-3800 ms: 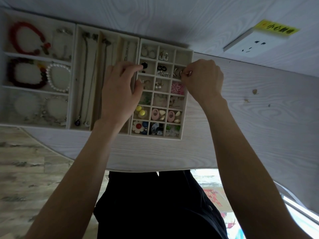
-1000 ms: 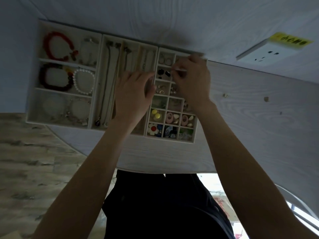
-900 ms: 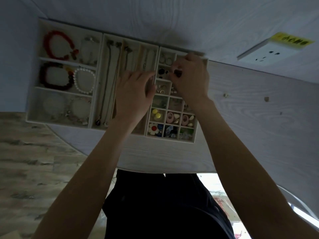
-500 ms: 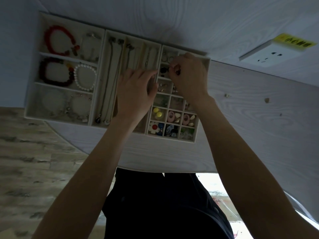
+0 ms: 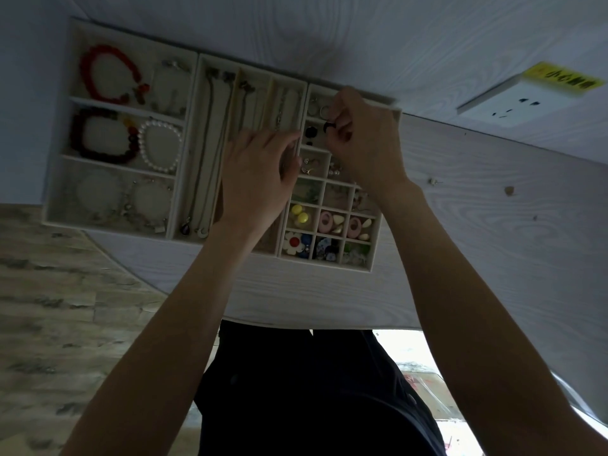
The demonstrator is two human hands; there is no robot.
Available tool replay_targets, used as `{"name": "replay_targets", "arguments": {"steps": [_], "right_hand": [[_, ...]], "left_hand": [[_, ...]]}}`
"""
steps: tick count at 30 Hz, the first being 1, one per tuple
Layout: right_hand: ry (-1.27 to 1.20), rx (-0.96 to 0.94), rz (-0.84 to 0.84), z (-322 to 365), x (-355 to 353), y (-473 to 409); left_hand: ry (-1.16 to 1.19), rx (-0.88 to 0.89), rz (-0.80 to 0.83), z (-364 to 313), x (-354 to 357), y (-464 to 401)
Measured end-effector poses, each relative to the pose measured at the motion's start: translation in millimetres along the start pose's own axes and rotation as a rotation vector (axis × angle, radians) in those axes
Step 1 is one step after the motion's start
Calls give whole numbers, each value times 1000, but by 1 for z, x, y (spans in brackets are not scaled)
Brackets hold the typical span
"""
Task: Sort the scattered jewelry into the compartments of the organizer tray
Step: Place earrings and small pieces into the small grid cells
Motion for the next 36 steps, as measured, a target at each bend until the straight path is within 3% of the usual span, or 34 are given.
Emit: {"name": "replay_targets", "arguments": {"steps": [13, 20, 27, 36], "right_hand": [[291, -3, 189, -3, 18, -4], [382, -73, 149, 8, 18, -3], [476, -19, 183, 5, 18, -11], [518, 55, 43, 7, 12, -7]], "left_hand": [[27, -19, 13, 1, 0, 0], [29, -28, 31, 2, 2, 0], [17, -14, -15, 1, 2, 0], [-10, -48, -80, -8, 1, -42]]}}
Point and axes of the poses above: each hand's wrist, its own y-axis away from the middle knuckle, its own x-axis out of the palm, z = x × y, the point moved 6 cm from there along -y, towards the middle knuckle, and after that the axes turned 10 degrees about -y, right-handed, at the moved point
